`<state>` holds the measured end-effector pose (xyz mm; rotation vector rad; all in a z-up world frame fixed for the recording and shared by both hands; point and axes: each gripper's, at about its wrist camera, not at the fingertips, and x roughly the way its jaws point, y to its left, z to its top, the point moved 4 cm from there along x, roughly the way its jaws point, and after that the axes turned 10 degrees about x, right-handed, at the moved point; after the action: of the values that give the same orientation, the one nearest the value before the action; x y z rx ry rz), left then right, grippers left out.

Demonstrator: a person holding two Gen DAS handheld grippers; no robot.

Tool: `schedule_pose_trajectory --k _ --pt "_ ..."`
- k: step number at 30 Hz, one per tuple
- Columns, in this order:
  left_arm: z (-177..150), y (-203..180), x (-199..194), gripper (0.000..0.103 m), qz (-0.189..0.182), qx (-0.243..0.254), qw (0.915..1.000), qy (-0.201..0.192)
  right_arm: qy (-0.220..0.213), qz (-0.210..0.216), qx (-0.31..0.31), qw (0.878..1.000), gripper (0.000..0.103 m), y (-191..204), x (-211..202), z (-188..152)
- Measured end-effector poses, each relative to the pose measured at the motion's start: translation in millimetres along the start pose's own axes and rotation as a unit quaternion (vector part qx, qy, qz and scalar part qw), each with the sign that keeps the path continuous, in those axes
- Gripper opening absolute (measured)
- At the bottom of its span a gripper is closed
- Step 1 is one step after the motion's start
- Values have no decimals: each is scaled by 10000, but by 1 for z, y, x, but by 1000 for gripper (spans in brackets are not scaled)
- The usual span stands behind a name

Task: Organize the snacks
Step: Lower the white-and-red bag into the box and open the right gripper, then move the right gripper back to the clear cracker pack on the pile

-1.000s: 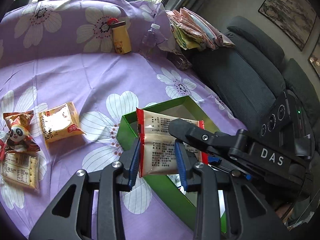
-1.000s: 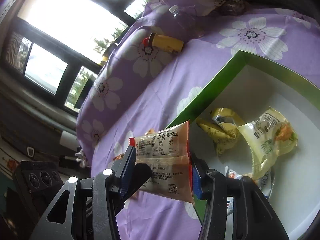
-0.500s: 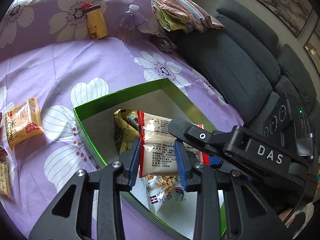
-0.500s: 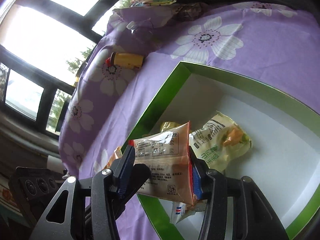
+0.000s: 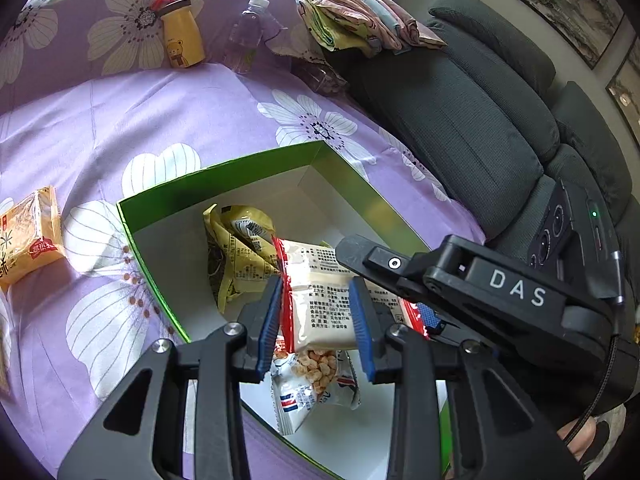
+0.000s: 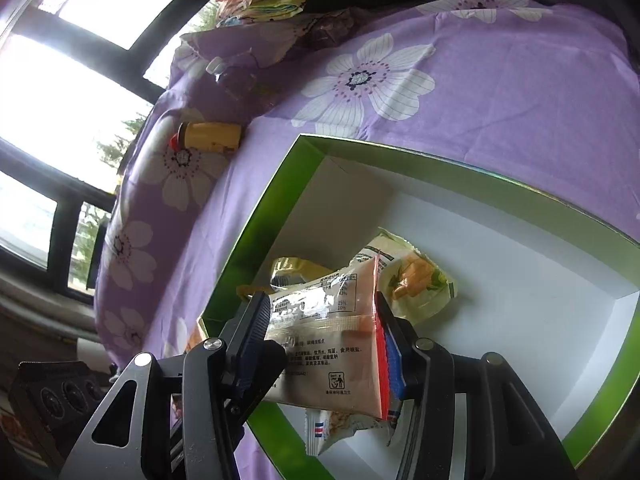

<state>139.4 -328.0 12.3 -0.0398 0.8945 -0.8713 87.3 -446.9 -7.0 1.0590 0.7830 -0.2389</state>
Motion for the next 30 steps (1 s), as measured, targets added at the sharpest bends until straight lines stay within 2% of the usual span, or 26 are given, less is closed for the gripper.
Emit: schedule_pose_trajectory --k 8,14,19,26,28,30 --pt "-3 4 2 35 38 -73 10000 34 54 -101 36 9999 52 -1 5 -1" --pt "-2 6 -4 42 9 -72 10000 -16 -130 -203 -32 9997 52 1 -1 1" --pt "-3 15 -25 50 19 -174 9996 -199 -303 -86 -218 9993 59 12 -7 -1" --pt "-16 56 -80 67 438 -533 9962 -523 -409 184 -600 9972 72 40 -11 -16" --pt "-27 77 -98 73 659 -748 9935 -554 -370 238 -802 9958 77 50 -8 -22" --pt "-38 101 -120 81 975 -1018 9878 -656 -286 222 -1004 9943 77 59 -2 -30"
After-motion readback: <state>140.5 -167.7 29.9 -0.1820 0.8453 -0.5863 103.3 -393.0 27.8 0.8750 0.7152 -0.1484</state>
